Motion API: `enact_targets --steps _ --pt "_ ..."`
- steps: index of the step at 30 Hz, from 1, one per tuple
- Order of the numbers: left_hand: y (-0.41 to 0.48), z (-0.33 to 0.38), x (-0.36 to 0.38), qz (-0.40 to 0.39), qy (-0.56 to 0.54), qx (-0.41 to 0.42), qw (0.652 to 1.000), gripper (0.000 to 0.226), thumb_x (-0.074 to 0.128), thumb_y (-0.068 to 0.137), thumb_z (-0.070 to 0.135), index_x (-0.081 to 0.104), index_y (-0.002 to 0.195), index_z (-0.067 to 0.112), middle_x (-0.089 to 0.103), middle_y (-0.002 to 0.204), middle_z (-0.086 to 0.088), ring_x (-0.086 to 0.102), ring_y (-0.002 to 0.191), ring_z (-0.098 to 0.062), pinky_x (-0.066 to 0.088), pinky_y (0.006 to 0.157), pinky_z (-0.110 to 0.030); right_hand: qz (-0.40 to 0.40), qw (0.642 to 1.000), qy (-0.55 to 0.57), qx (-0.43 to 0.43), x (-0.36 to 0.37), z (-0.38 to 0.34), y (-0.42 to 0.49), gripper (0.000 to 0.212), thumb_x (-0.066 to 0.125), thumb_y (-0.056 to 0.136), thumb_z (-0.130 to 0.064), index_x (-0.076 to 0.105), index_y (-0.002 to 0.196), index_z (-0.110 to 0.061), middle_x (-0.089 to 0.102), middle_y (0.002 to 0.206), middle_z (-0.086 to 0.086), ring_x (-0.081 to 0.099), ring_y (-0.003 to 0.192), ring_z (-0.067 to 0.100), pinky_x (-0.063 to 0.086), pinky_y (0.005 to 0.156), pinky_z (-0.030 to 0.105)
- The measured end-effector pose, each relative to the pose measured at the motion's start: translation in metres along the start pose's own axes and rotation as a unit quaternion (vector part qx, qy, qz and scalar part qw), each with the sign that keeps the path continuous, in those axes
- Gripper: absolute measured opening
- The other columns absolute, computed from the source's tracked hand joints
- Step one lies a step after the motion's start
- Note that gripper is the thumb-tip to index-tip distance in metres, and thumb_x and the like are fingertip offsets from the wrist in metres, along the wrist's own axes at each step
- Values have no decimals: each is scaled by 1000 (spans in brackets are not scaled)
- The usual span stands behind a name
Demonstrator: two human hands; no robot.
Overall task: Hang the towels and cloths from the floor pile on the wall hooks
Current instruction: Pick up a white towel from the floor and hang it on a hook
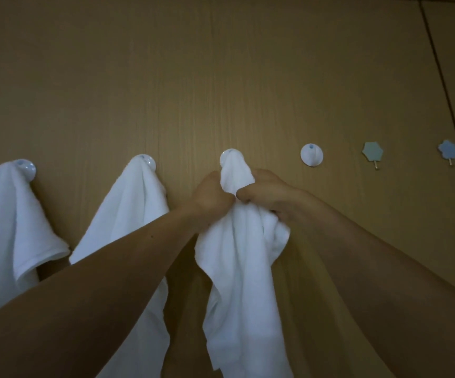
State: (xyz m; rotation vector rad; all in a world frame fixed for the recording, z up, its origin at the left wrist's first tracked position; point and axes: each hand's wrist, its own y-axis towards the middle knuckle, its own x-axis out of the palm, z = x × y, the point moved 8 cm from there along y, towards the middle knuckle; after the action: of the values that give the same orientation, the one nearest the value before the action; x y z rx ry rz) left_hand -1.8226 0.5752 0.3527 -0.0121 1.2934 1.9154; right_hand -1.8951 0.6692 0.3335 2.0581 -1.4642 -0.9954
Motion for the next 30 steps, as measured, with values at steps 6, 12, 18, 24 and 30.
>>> enact_targets --steps 6,12,18,24,30 --pt "-16 -33 12 -35 -184 -132 973 27 51 90 5 57 111 20 68 103 -5 67 93 -26 58 74 -41 -116 992 43 2 -26 24 -10 24 68 84 -37 66 101 -20 73 97 -1 69 89 18 54 73 32" --pt "-32 -47 13 54 -114 -80 989 9 53 96 28 56 105 26 61 87 15 59 77 -2 44 52 -14 -119 990 80 3 -11 70 -31 36 51 93 -49 69 103 -20 74 102 -1 71 91 11 55 80 25" --pt "-33 -40 -8 115 10 -49 992 34 66 87 36 51 110 15 55 90 9 55 79 -7 40 58 -19 -176 982 -68 27 -11 71 -45 59 34 92 -66 69 98 -19 73 96 -1 69 82 15 55 74 26" --pt "-25 -13 -16 153 62 -11 986 45 61 89 31 47 125 9 53 104 3 55 93 -16 42 70 -23 59 962 -250 -89 -29 12 -21 59 49 85 -62 52 120 -14 57 112 -1 58 94 18 50 77 37" --pt "-38 -32 2 78 98 -20 992 32 47 97 19 49 126 5 59 113 -8 53 91 -16 37 64 -19 1 993 -100 -63 7 25 -32 38 40 100 -23 41 135 -9 56 125 7 53 98 16 40 79 28"
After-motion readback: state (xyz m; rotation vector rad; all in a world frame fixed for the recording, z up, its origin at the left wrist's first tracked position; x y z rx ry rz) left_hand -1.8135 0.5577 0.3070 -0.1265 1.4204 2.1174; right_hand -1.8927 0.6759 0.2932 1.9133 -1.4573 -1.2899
